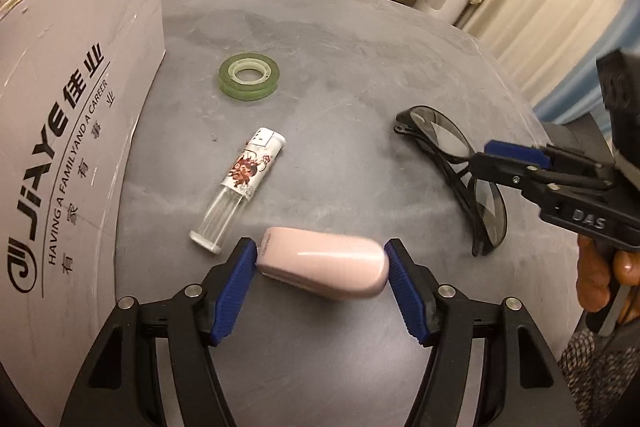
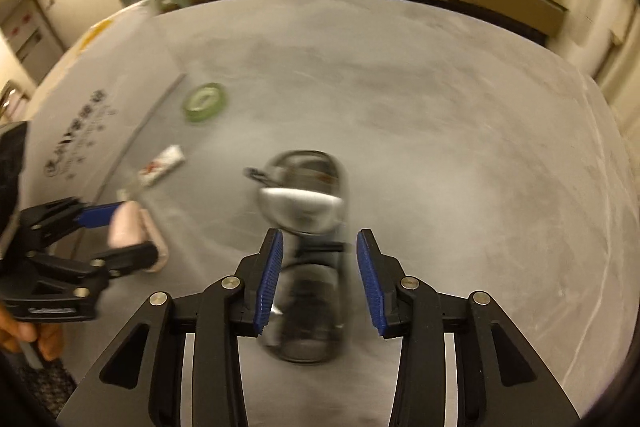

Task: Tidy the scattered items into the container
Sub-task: 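Grasp the pink stapler with the left tool while the right tool grasps the glasses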

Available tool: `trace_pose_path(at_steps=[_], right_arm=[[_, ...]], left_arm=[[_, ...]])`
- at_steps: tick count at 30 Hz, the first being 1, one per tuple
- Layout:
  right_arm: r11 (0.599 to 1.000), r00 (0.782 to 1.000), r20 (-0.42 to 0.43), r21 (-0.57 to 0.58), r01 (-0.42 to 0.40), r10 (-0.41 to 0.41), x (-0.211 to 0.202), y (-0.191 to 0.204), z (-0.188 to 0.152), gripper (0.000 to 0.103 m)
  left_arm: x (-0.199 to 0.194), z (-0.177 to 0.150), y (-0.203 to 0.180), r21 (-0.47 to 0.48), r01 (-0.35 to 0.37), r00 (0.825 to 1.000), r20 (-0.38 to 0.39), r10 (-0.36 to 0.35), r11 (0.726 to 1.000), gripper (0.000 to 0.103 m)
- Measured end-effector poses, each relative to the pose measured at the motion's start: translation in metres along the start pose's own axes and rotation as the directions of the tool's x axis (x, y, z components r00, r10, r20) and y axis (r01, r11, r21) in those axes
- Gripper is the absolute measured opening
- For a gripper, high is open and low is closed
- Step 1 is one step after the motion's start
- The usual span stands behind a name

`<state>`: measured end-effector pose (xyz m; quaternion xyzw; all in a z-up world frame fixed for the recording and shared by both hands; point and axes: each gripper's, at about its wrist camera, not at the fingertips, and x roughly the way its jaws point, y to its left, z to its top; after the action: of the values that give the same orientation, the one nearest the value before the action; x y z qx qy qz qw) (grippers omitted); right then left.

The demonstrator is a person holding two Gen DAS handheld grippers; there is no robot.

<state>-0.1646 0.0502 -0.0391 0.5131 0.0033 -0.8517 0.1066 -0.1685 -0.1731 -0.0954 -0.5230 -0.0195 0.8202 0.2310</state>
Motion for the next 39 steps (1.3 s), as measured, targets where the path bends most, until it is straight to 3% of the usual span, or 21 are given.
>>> trace_pose_path(at_steps=[4,7,9,13,15,20,24,25,28,29,35,39], right_arm=[[0.989,0.991,-0.035,0.077,-0.123,0.126,0.002,-0.010,-0.004,0.042],[0.988,0.989,-0.042,0.075,-0.138,0.142,0.002,-0.005,-0.005,0.043],[0.991,0.992,-0.034,0.063,-0.122,0.124,-0.001,-0.003,-0.005,0.043],[0.995,0.995,-0.028,0.031,-0.095,0.096,0.002,0.001,-0.007,0.043],[0.992,0.992,-0.033,0.043,-0.117,0.119,0.004,-0.001,-0.007,0.043],[0.995,0.994,-0.022,0.005,-0.103,0.103,-0.005,0.007,-0.006,0.026],[0.996,0.996,-0.019,-0.029,-0.087,0.086,-0.004,0.015,-0.006,0.028],[0.995,0.995,-0.020,-0.032,-0.096,0.095,-0.002,0.016,-0.007,0.029],[0.988,0.988,-0.021,-0.010,-0.154,0.154,0.003,0.016,-0.007,0.031],[0.986,0.986,-0.023,-0.003,-0.168,0.168,0.005,0.016,-0.007,0.029],[0.981,0.981,-0.005,-0.024,-0.193,0.193,-0.013,0.027,-0.004,0.013],[0.975,0.976,-0.015,-0.056,-0.216,0.216,-0.017,0.040,-0.005,0.012]], left_arm=[[0.000,-0.005,-0.016,0.139,0.049,0.997,0.051,-0.056,0.989,0.066],[-0.002,-0.006,-0.027,0.231,0.014,0.997,0.075,-0.032,0.973,0.066],[-0.003,-0.004,-0.023,0.212,-0.006,0.997,0.077,-0.011,0.977,0.067],[0.003,0.000,-0.012,0.100,0.037,0.998,0.041,-0.041,0.994,0.067],[0.002,-0.001,-0.012,0.116,0.043,0.997,0.058,-0.050,0.992,0.059],[-0.003,-0.003,-0.014,0.164,0.024,0.996,0.082,-0.038,0.986,0.058],[0.001,-0.001,-0.008,0.113,-0.008,0.999,0.054,0.002,0.994,0.059],[0.002,-0.001,-0.009,0.106,-0.017,0.999,0.053,0.011,0.994,0.067],[0.005,-0.002,-0.011,0.117,-0.049,0.997,0.063,0.042,0.992,0.065],[0.005,-0.002,-0.012,0.124,-0.050,0.997,0.070,0.042,0.991,0.056],[-0.006,-0.003,-0.014,0.162,-0.048,0.993,0.115,0.029,0.986,0.055],[-0.014,0.000,-0.017,0.177,-0.047,0.990,0.137,0.023,0.983,0.055]])
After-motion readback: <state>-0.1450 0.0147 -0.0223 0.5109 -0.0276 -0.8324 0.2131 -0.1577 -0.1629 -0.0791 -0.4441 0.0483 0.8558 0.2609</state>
